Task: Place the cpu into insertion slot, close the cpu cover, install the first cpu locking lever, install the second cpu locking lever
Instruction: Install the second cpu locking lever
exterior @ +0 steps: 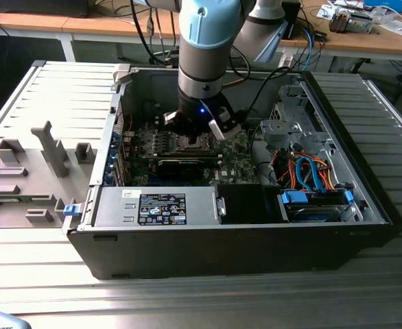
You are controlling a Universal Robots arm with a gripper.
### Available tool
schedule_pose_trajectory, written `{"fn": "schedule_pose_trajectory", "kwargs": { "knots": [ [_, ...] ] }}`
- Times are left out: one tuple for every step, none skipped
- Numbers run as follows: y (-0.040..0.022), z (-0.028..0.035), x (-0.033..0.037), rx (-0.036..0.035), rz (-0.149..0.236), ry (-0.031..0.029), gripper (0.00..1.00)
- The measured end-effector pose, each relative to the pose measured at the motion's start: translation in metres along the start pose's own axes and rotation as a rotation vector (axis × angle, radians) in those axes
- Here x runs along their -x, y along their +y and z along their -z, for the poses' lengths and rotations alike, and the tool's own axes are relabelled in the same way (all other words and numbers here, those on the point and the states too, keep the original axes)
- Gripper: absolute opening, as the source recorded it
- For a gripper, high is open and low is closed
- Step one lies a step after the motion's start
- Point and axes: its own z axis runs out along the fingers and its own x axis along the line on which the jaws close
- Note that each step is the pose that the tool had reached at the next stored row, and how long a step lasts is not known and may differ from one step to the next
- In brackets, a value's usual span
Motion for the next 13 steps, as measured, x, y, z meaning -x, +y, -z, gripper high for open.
{"fn": "schedule_pose_trajectory", "kwargs": {
  "knots": [
    [0.0014, 0.0005, 0.0010, -0.0064, 0.000, 0.0013, 0.11],
    [0.0032, 0.0011, 0.0022, -0.0167, 0.000, 0.0033, 0.11],
    [0.0046, 0.0014, 0.0030, -0.0262, -0.001, 0.0049, 0.11],
    [0.0067, 0.0016, 0.0043, -0.0429, -0.001, 0.0080, 0.11],
    [0.0079, 0.0018, 0.0052, -0.0549, -0.001, 0.0103, 0.11],
    [0.0090, 0.0018, 0.0060, -0.0667, -0.002, 0.0126, 0.11],
    [0.0106, 0.0018, 0.0071, -0.0835, -0.002, 0.0158, 0.11],
    [0.0117, 0.0017, 0.0079, -0.0948, -0.003, 0.0180, 0.11],
    [0.0132, 0.0015, 0.0088, -0.1103, -0.003, 0.0212, 0.11],
    [0.0147, 0.0012, 0.0096, -0.1245, -0.003, 0.0239, 0.11],
    [0.0166, 0.0008, 0.0105, -0.1406, -0.004, 0.0269, 0.11],
    [0.0185, 0.0005, 0.0112, -0.1570, -0.004, 0.0301, 0.11],
    [0.0209, -0.0001, 0.0120, -0.1764, -0.005, 0.0335, 0.11]
  ]
}}
